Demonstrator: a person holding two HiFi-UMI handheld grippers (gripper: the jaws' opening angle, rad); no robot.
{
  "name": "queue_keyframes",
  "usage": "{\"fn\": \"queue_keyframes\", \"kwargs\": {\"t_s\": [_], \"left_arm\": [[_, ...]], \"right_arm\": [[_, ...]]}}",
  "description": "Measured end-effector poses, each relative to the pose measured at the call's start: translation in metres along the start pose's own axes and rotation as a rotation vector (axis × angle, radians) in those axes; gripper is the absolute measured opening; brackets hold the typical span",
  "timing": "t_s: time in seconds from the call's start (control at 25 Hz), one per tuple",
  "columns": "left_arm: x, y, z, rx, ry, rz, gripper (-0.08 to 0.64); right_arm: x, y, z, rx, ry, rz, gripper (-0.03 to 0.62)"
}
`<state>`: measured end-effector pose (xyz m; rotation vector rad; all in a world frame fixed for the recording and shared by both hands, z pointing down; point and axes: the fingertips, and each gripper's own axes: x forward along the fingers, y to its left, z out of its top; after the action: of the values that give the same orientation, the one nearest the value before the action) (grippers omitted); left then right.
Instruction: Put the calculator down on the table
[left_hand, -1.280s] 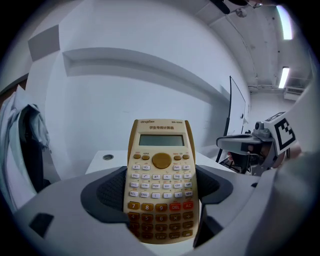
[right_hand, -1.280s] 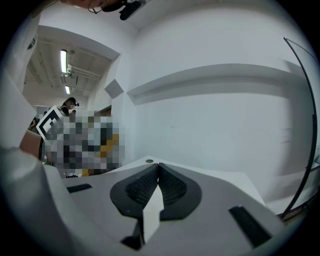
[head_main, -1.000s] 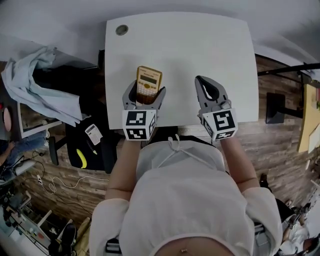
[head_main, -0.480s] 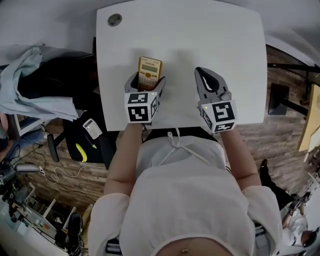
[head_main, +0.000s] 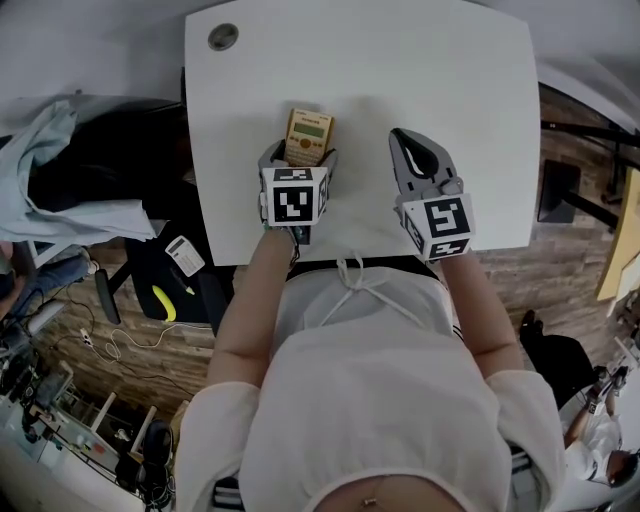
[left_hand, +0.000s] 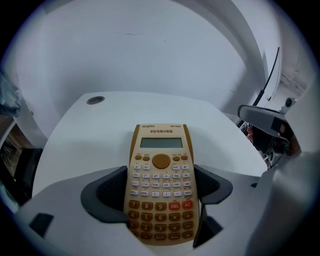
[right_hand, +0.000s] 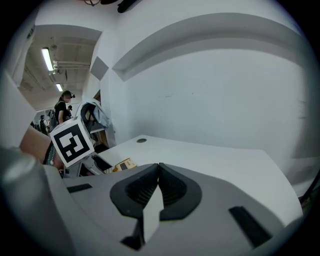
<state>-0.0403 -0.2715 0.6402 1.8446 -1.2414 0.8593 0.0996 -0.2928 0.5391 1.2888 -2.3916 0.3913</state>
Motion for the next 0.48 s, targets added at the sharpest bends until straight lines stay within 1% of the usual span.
{"fn": "queue_keyframes", "kwargs": {"t_s": [0.12, 0.2, 0.36, 0.48], "left_arm": [[0.001, 0.000, -0.002, 0.057, 0.031, 0.018, 0.407], [0.002, 0.000, -0.002, 0.090, 0.037, 0.036, 0.407], [0.003, 0.000, -0.004, 0.115, 0.021, 0.069, 0.407], [0.005, 0.000, -0.005, 0.129, -0.006, 0.086, 0.407]], "right_arm": [[0.000, 0.000, 0.004, 0.002, 0.002, -0.001, 0.003], [-0.001, 0.000, 0.008, -0.001, 0.000, -0.002, 0.003], [-0.002, 0.002, 0.012, -0.004, -0.008, -0.006, 0.003], [-0.004, 0.002, 0.010, -0.005, -0.008, -0.011, 0.003]]}}
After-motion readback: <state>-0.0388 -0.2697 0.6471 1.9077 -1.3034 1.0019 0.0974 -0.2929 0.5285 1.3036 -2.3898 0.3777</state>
